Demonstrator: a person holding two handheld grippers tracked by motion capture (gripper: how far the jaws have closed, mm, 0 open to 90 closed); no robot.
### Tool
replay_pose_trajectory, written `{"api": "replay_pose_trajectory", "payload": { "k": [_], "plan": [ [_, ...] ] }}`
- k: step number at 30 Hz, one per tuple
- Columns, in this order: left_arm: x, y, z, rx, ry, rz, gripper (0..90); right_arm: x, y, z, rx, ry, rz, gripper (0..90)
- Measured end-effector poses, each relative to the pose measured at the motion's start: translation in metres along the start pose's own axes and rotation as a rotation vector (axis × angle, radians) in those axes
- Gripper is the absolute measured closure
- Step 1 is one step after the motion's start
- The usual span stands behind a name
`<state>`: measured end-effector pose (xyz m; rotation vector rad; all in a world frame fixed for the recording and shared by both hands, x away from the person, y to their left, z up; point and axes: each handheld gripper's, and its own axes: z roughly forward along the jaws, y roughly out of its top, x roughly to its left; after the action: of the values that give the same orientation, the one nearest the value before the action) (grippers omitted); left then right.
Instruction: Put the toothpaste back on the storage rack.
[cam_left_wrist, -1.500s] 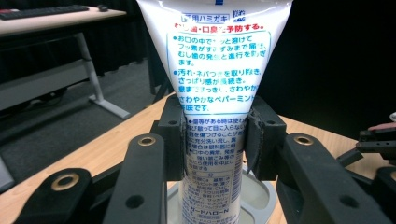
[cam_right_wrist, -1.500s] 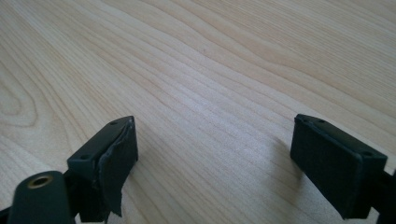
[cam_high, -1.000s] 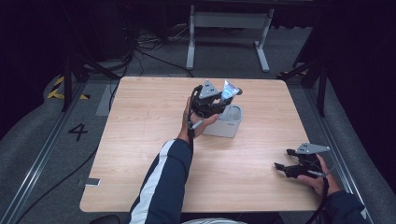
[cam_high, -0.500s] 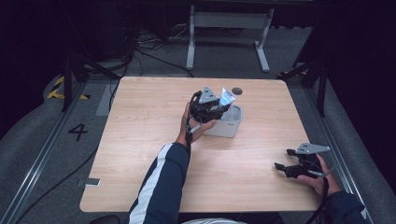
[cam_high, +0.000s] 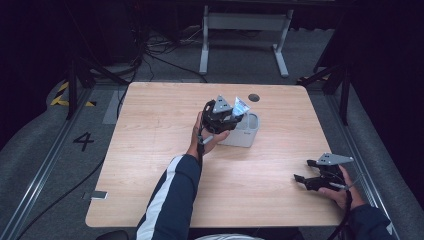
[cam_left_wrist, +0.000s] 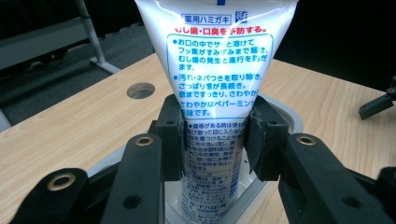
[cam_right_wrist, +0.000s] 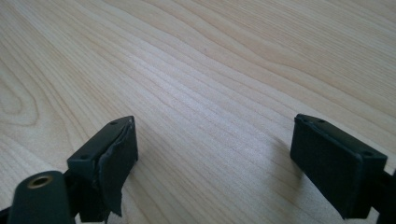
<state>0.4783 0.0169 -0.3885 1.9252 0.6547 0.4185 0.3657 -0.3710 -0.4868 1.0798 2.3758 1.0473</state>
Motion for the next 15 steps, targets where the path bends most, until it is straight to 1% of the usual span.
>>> {"api": "replay_pose_trajectory", "payload": {
  "k": [1,4,11,13,15],
  "plan": [
    [0.0005,-0.0004,0.0003,0.009,0.005,0.006,63.1,0.0,0.0,0.0,0.0,0.0,0.0,15.1],
    [0.0004,-0.0025,0.0019,0.03,0.011,0.007,63.0,0.0,0.0,0.0,0.0,0.0,0.0,15.1],
    [0.0011,-0.0054,0.0027,0.049,0.015,0.011,62.8,0.0,0.0,0.0,0.0,0.0,0.0,15.1],
    [0.0016,-0.0057,0.0024,0.059,0.016,0.019,62.8,0.0,0.0,0.0,0.0,0.0,0.0,15.1],
    [0.002,-0.0058,0.0021,0.057,0.014,0.017,62.7,0.0,0.0,0.0,0.0,0.0,0.0,15.1]
  ]
}}
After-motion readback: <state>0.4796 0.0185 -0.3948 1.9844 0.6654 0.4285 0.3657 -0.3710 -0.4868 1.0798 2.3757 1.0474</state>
